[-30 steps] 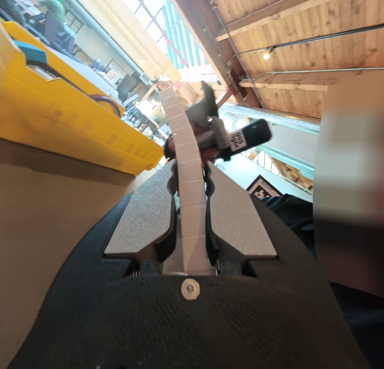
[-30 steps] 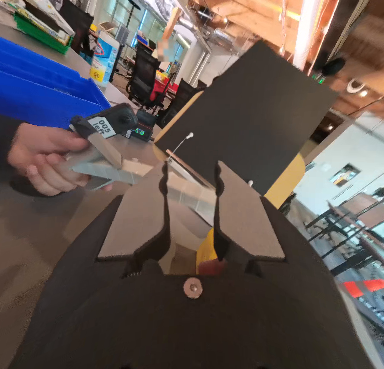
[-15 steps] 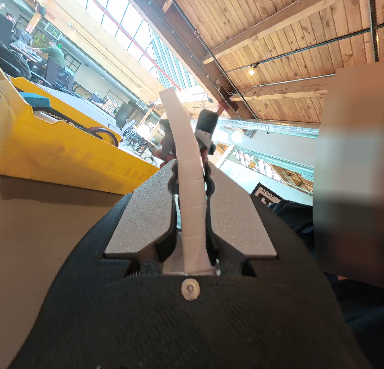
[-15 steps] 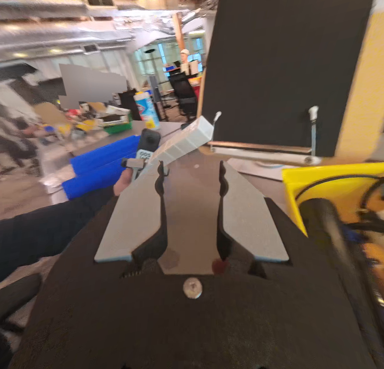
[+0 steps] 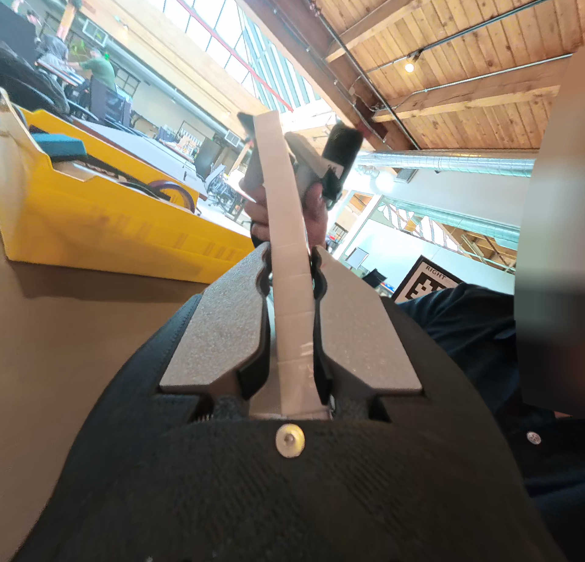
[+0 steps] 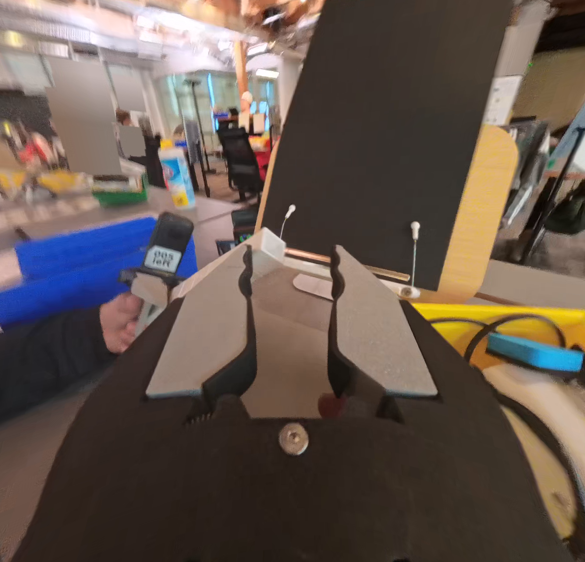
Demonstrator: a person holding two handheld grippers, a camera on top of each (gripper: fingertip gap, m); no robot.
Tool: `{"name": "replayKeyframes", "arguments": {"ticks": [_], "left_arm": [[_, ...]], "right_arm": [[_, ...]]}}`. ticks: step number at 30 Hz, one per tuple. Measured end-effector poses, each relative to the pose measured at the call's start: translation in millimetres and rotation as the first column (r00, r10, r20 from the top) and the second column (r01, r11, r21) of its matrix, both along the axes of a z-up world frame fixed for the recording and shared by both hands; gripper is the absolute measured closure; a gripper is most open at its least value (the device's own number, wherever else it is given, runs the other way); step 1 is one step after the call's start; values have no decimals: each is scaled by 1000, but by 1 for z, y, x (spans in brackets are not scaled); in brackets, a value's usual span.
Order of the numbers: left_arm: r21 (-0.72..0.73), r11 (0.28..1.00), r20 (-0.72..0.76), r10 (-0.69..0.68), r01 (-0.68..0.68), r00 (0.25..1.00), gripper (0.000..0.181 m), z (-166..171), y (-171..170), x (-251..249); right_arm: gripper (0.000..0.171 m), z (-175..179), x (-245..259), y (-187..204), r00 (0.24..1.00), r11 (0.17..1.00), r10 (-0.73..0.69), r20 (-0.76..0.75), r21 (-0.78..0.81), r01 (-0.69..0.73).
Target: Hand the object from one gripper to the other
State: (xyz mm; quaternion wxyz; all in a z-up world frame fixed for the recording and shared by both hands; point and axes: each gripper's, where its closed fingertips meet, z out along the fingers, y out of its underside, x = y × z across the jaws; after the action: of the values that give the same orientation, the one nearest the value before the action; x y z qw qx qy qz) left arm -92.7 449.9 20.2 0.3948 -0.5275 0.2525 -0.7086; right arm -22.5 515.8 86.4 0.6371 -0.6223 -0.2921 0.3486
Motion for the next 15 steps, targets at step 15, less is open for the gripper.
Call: {"name": "replayKeyframes", "arguments": {"ticks": [15], "left_arm": [[46,953,-268,301,-300,915,125,-35,46,-14]], "right_arm": [[153,-42,-79,-11,922,919,388,-18,-71,-388]]}}
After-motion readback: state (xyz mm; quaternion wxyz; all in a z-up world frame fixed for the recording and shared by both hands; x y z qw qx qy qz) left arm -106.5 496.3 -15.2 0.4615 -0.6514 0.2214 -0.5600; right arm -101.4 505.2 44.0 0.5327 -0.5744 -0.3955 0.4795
